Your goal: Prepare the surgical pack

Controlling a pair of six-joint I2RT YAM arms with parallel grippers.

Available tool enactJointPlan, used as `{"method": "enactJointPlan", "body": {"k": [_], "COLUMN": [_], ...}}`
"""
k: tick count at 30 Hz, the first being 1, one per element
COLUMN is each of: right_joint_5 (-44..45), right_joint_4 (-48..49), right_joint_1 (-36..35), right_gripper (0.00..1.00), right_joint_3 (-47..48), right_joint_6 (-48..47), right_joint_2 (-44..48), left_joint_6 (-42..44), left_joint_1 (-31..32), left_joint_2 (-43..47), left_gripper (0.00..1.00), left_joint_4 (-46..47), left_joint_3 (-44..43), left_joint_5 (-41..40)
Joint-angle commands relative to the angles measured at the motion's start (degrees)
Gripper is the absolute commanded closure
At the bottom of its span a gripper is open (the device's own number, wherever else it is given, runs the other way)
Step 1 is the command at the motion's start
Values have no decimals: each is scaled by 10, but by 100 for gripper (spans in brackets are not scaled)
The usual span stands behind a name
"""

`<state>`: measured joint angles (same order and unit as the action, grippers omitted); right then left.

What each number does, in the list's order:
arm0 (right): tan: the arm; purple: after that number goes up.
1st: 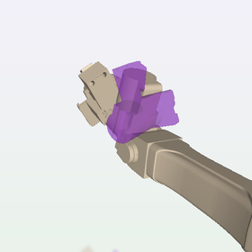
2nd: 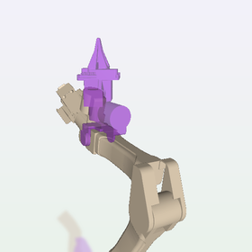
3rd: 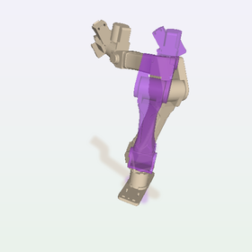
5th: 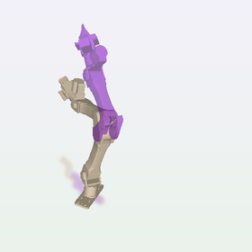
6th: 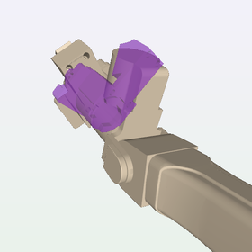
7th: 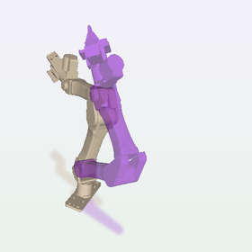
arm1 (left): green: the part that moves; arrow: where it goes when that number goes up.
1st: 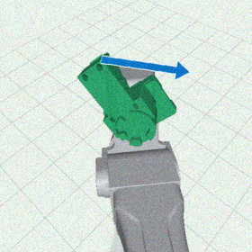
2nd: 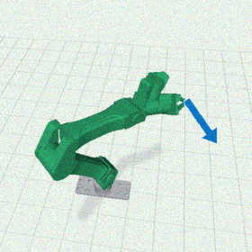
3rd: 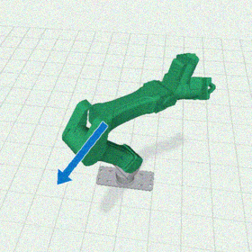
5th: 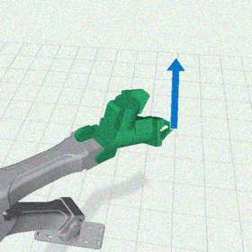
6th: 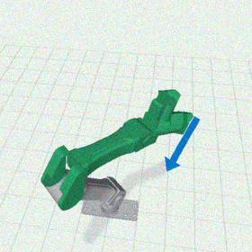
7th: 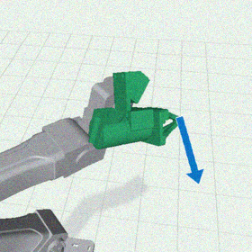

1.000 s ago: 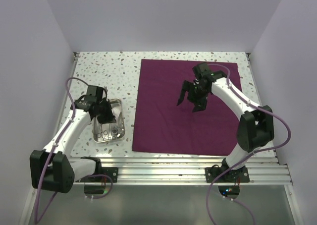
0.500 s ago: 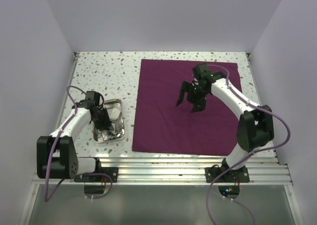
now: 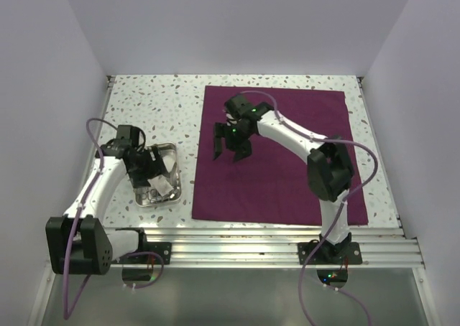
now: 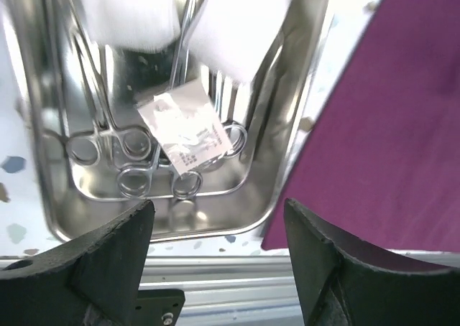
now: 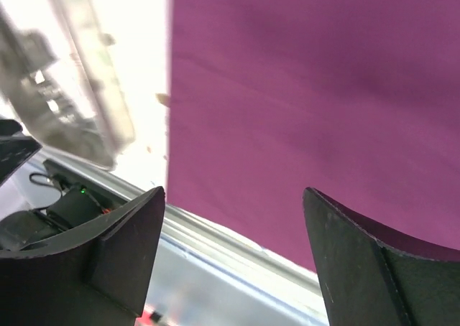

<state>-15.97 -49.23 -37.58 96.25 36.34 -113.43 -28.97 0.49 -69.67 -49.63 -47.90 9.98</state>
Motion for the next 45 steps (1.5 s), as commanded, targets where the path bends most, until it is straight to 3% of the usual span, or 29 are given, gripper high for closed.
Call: {"method": "enactJointPlan", "body": {"k": [1,4,11,17,21,24,30,34,41,45], "right_joint_5": [11,36,74,108,118,118,142,136,116,107], "right_joint_4": [31,38,68,33,43,38,34,27,28,5], "right_joint_1": [-61,-99,-154,-180,-193,-195,-201,-202,-201,-201], "right_gripper": [20,20,20,28,36,52,71,76,99,100], "right_joint_3": [79,154,206,272,287,294,317,342,352,386], "right_joint_6": [-22,-14,21,32,51,66,66,74,83,63], "right_joint_2": [-49,-106,-170,-240,-259,-278,-298,-317,-317,-317], "left_joint_6": [-5,0,8,12,14,16,17,15,23,25], "left_joint_1": [-4,-4,-4,-3,6,12,18,18,19,19], "left_joint_2": [48,56,61,72,75,76,80,86,75,68], "left_gripper": [24,26,26,26,27,26,26,26,25,25], "left_joint_4": [-49,-58,-57,-58,-63,-65,-73,-76,-88,-90], "left_joint_3": [-66,-95,-117,-123,-125,-131,-132,-120,-151,-162], "left_joint_5": [-42,-75,-72,-73,-79,-86,-93,-98,-124,-134]}}
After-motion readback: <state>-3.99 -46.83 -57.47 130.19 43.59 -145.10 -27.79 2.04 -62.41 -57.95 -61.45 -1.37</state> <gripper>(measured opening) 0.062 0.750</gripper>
